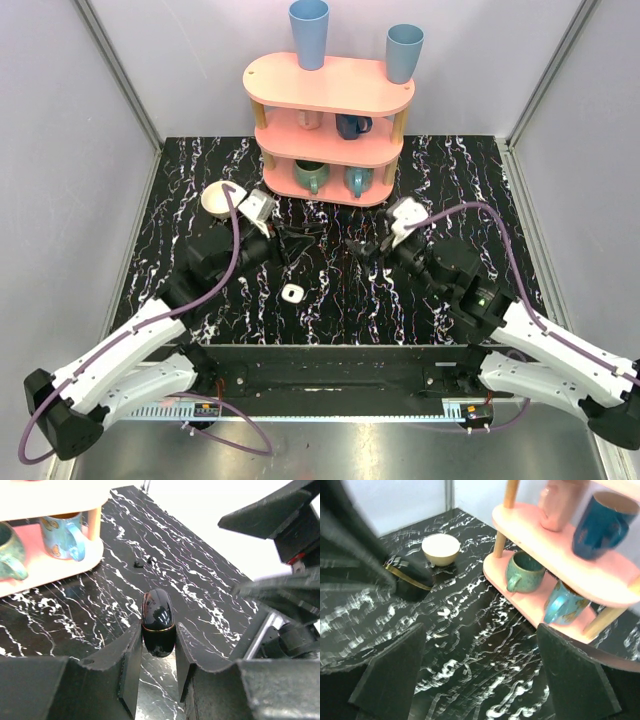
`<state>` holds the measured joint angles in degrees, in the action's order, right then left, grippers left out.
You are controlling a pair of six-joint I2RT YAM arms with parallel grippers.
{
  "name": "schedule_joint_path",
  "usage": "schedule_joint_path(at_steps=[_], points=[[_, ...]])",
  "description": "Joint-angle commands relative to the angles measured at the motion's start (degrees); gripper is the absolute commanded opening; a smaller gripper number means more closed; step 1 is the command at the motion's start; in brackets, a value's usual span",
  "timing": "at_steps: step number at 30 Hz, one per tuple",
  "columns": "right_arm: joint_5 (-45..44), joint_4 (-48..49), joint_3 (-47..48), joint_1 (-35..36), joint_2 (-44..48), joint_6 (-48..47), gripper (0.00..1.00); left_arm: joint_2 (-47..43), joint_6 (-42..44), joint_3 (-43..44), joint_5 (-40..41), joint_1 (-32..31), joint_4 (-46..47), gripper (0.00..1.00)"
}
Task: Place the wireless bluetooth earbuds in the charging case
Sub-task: Pass from the right arm to the left, then open the charging case.
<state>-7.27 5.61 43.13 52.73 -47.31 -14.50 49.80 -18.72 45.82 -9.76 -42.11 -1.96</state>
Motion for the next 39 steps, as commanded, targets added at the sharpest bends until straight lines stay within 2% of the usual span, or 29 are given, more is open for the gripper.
schedule_joint_path(at_steps=[1, 2, 8, 11, 15, 17, 21, 27, 35, 39], points=[[-12.95, -7.34, 10.45, 0.36, -2.52, 25.46, 0.99, -6.01, 5.18, -6.07, 4.75, 0.18, 10.73, 0.0], [-12.08, -8.5, 11.7, 0.18, -3.22, 32.28, 0.99, -7.08, 5.71, -7.23, 4.75, 0.1, 12.49, 0.0], [0.55, -14.31, 21.2, -0.43, -13.41, 54.71, 0.98, -12.18, 9.31, -13.39, 2.29, 0.18, 23.3, 0.0], [5.24, -10.63, 20.68, -0.52, -15.97, 61.41, 1.0, -12.54, 11.42, -14.27, 0.89, 0.1, 25.5, 0.0], [4.27, -10.62, 19.27, -1.84, -16.15, 69.59, 0.99, -13.15, 13.18, -17.08, 0.44, 0.1, 32.7, 0.0], [5.86, -9.48, 18.65, -2.72, -16.15, 73.45, 0.99, -13.06, 14.76, -17.17, 0.88, 0.1, 32.9, 0.0], [6.12, -7.02, 17.6, -3.51, -16.06, 76.46, 1.0, -12.01, 16.26, -16.56, 0.44, 0.09, 32.71, 0.0], [12.1, -6.49, 19.27, -4.65, -19.31, 82.26, 0.99, -9.81, 15.38, -16.21, -0.08, 0.1, 35.09, 0.0], [14.74, -2.27, 18.74, -4.74, -22.04, 85.6, 0.95, -8.75, 15.38, -16.55, 0.44, -0.52, 37.11, 0.0], [14.12, -0.34, 16.81, -4.83, -21.95, 86.84, 0.89, -8.93, 15.64, -16.47, 0.62, -0.61, 36.76, 0.0]])
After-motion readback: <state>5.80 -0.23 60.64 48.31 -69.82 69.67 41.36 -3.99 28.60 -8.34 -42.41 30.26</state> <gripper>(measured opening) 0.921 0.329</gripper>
